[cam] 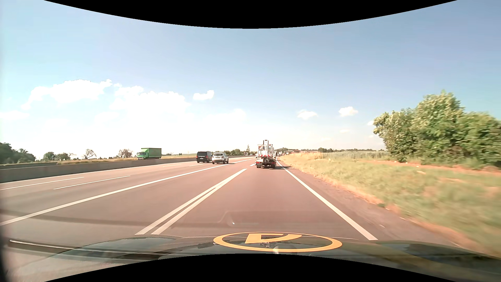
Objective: Follow the waypoints while adhering to traffic rules and regulations
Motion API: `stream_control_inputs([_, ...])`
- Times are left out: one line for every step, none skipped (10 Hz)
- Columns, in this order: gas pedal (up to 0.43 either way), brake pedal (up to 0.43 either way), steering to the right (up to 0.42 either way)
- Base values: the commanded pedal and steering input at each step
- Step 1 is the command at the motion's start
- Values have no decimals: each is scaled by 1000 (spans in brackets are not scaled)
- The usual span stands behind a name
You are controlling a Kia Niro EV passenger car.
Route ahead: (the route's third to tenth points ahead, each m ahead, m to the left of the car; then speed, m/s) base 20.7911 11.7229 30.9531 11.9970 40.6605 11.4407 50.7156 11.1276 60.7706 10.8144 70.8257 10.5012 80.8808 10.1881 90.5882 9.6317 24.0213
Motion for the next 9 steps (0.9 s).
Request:
stream_control_inputs([358,0,1])
stream_control_inputs([370,0,1])
stream_control_inputs([378,0,0])
stream_control_inputs([398,0,0])
stream_control_inputs([398,0,-1])
stream_control_inputs([421,0,-1])
stream_control_inputs([421,0,-1])
stream_control_inputs([429,0,-1])
stream_control_inputs([429,0,-1])
